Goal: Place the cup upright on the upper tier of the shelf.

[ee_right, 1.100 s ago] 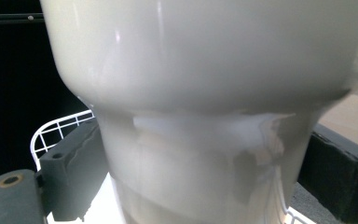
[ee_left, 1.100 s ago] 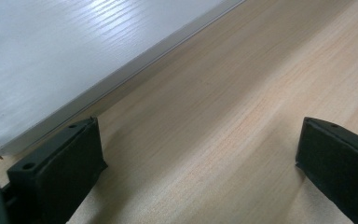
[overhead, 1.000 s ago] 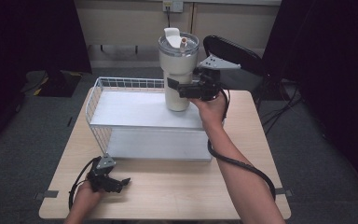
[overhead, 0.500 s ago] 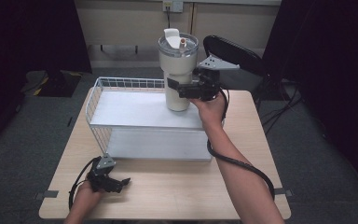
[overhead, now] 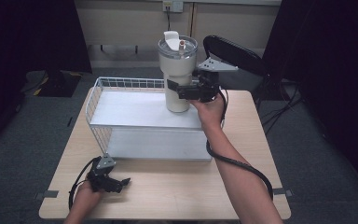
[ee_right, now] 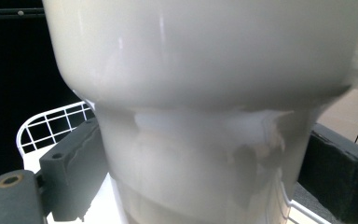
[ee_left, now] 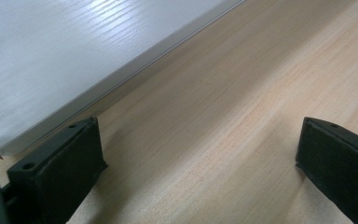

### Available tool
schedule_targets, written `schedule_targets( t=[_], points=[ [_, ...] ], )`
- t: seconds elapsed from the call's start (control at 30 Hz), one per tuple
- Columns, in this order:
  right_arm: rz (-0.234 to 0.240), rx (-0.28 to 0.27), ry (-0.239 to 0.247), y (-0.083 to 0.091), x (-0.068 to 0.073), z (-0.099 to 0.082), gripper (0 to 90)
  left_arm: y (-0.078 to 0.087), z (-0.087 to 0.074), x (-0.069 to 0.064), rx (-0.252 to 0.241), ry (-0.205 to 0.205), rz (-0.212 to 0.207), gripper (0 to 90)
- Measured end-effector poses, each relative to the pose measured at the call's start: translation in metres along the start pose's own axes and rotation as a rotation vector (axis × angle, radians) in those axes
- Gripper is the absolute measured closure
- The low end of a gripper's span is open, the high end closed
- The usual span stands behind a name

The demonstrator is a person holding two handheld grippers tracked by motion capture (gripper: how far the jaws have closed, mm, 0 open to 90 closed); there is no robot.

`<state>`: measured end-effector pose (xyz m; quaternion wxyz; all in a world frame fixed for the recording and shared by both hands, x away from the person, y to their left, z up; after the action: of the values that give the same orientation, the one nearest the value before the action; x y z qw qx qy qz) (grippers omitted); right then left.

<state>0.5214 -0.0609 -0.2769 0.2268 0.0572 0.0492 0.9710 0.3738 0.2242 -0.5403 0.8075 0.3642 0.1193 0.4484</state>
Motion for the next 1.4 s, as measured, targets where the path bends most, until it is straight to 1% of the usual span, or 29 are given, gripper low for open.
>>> schedule_targets(
  t=[0.23,0.43,0.57,0.8,1.07,1.4],
  points=[
    [-0.001,-0.003,-0.006,0.0001,-0.0010,-0.0032,9.5,0.0000,0.0000,0.0000,0.000,0.000,0.000,0.0],
    [-0.004,-0.002,-0.002,0.0010,-0.0013,-0.0042,9.5,0.0000,0.0000,0.0000,-0.001,0.000,0.000,0.0],
    [-0.006,-0.012,-0.010,0.0025,-0.0018,-0.0056,9.4,-0.0001,0.0000,0.0000,-0.001,0.001,0.000,0.0],
    [-0.005,-0.014,-0.012,0.0067,-0.0013,-0.0073,9.3,0.0000,0.0000,-0.0001,0.000,0.001,0.000,0.0],
    [-0.005,0.015,0.012,0.0083,0.0026,-0.0073,9.3,0.0005,-0.0004,-0.0005,0.001,-0.001,-0.001,0.0],
    [-0.012,0.032,0.015,0.0086,0.0029,-0.0070,9.2,0.0007,-0.0005,-0.0006,0.001,-0.003,-0.001,0.0]
  ],
)
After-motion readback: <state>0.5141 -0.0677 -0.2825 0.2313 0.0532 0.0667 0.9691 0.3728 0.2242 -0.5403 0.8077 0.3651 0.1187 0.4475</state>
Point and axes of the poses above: each handheld gripper's, and its own axes: y roughly backward along the jaws, z roughly out of its top, x roughly to its left, the point moved 5 cm from there along -y, roughly forward along the jaws, and after that the axes turned 12 degrees about z, right-handed, at the moved point
